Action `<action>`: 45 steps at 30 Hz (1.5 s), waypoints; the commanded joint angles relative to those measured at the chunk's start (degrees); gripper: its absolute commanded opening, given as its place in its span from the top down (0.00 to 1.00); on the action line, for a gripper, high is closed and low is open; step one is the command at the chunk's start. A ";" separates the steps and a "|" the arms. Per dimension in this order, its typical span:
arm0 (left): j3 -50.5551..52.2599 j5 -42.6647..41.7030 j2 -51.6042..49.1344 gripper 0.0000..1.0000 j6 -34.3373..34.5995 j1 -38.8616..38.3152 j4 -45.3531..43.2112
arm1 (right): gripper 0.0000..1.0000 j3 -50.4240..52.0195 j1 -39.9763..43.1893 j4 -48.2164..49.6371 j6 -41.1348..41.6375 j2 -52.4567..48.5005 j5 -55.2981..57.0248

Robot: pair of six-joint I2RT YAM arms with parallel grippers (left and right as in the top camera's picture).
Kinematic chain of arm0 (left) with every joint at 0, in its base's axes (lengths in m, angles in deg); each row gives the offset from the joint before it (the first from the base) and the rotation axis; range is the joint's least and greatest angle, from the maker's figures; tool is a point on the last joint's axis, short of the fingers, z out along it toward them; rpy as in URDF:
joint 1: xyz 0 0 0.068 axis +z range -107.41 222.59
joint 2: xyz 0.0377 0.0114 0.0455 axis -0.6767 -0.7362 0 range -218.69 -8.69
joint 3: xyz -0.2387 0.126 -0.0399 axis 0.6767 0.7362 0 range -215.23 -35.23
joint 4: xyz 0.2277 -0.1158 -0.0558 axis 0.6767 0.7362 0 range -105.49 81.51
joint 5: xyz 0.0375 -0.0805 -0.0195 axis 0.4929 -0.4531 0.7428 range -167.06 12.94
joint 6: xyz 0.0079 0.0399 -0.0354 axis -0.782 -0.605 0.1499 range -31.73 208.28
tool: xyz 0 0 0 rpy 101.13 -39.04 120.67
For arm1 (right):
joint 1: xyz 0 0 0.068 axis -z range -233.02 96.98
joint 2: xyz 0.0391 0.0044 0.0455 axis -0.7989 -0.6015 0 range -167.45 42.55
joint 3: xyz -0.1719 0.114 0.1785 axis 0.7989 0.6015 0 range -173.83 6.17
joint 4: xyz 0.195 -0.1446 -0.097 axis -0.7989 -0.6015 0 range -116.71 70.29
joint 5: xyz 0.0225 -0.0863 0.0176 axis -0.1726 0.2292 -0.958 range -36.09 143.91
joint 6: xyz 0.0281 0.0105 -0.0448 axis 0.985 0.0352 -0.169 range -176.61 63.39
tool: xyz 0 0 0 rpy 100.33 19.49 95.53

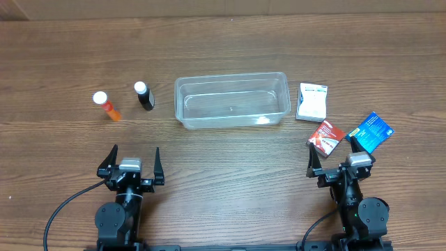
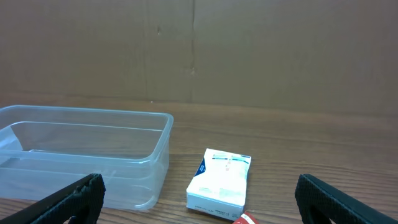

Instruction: Pack container

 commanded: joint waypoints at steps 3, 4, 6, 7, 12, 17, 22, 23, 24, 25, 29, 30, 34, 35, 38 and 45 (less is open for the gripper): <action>0.17 -0.59 0.70 0.00 -0.63 0.39 0.00 | 0.00 0.57 -0.26 0.35 -0.39 0.26 -0.11; 0.17 -0.61 0.70 0.00 -0.63 0.39 0.00 | 0.00 0.57 -0.26 0.35 -0.39 0.26 -0.09; 0.17 -0.59 0.70 0.00 -0.66 0.39 0.00 | 0.00 0.57 -0.26 0.35 -0.39 0.26 -0.09; 0.17 -0.61 0.70 0.00 -0.66 0.39 0.00 | 0.00 0.57 -0.26 0.35 -0.39 0.26 -0.11; 0.17 -0.59 0.70 0.00 -0.66 0.39 0.00 | 0.00 0.57 -0.26 0.35 -0.39 0.26 -0.11; 0.17 -0.59 0.70 0.00 -0.66 0.39 0.00 | 0.00 0.57 -0.26 0.35 -0.39 0.26 -0.11; 0.17 -0.61 0.70 0.00 -0.63 0.39 -0.02 | 0.00 0.57 -0.26 0.35 -0.39 0.26 -0.11; 0.17 -0.59 0.70 0.00 -0.66 0.39 0.00 | 0.00 0.57 -0.26 0.35 -0.39 0.26 -0.11; 0.17 -0.59 0.70 0.00 -0.63 0.39 0.00 | 0.00 0.57 -0.26 0.35 -0.39 0.26 -0.11; 0.17 -0.61 0.70 0.00 -0.63 0.39 0.00 | 0.00 0.57 -0.26 0.35 -0.39 0.26 -0.11; 0.17 -0.17 0.70 0.00 -0.70 0.39 0.09 | 0.00 0.57 -0.26 0.35 -0.39 0.26 -0.11; 0.17 -0.02 0.70 0.00 -0.68 0.42 0.09 | 0.00 0.57 -0.26 0.35 -0.39 0.26 -0.11; 0.17 -0.15 0.70 0.00 -0.68 0.39 0.09 | 0.00 0.57 -0.26 0.37 -0.37 0.26 -0.13; 0.17 -0.17 0.70 0.00 -0.68 0.39 0.09 | 0.00 0.57 -0.26 0.39 -0.39 0.26 -0.09; 0.17 -0.17 0.70 0.00 -0.68 0.39 0.09 | 0.00 0.57 -0.26 0.39 -0.39 0.26 -0.11; 0.17 0.13 0.70 0.00 -0.79 0.39 0.09 | 0.00 0.57 -0.26 0.44 0.46 0.26 -0.09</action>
